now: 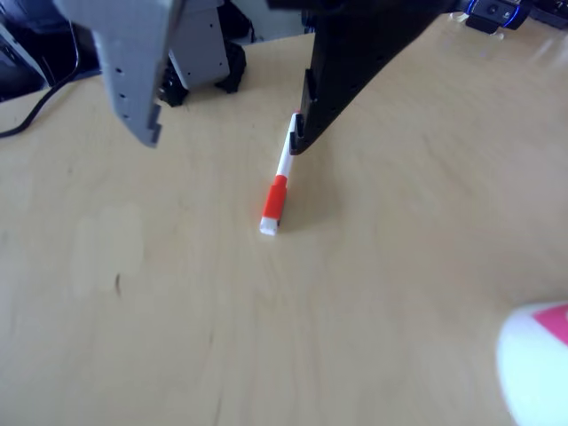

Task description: Grab the pen and place it in the cup.

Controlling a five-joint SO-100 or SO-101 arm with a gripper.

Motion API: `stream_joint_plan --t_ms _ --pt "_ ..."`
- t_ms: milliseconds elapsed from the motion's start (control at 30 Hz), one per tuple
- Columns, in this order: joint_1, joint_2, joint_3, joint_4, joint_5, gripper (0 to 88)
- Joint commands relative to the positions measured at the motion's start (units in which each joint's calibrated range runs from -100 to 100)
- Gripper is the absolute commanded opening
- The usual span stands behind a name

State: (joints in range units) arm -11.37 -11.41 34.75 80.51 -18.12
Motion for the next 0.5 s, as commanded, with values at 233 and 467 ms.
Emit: stream_joint_plan --t_ms 233,467 --pt "-6.1 9.8 -3.0 1.6 -0.8 40.5" --pt "-13.5 10.7 -4.2 1.5 -2.5 40.2"
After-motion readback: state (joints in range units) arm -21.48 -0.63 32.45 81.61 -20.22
